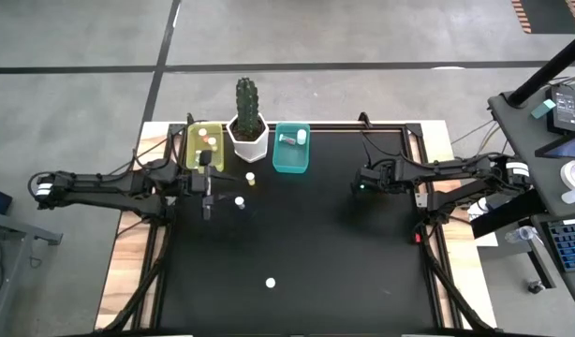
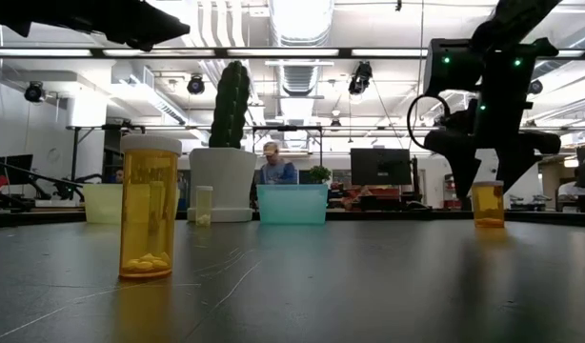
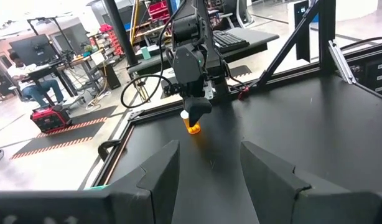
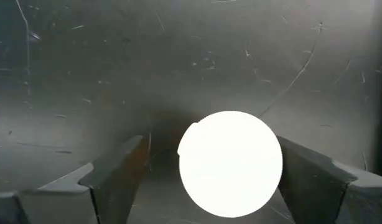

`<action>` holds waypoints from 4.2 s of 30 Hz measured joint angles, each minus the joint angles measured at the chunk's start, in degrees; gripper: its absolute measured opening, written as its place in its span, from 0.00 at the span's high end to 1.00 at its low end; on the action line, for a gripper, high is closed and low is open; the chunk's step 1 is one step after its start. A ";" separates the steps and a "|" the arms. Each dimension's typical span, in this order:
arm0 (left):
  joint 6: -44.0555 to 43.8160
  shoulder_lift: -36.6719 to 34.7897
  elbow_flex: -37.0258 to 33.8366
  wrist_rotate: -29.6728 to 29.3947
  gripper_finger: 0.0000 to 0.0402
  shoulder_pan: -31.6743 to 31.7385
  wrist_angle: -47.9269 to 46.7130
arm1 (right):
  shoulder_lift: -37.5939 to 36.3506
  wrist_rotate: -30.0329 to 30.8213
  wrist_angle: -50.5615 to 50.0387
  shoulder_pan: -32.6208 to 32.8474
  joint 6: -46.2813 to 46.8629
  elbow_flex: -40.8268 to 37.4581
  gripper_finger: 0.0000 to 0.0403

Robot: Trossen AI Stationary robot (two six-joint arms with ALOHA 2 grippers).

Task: Pick and place medicine bottles into bin by pill shape (circle, oval)
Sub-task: Put the big orange capsule bottle into the blue bin

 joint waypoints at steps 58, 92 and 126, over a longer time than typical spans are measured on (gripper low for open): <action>1.64 0.10 -0.39 -0.04 0.62 0.00 0.37 | 37.37 -7.41 -0.26 -6.67 -37.78 59.87 0.49; 2.62 0.93 -0.44 -0.04 0.62 -0.02 0.48 | 47.34 -7.74 4.79 -10.88 -41.23 60.33 0.49; 2.62 0.84 -0.44 -0.04 0.62 0.00 0.57 | 47.32 -7.69 5.08 -10.88 -40.56 58.25 0.48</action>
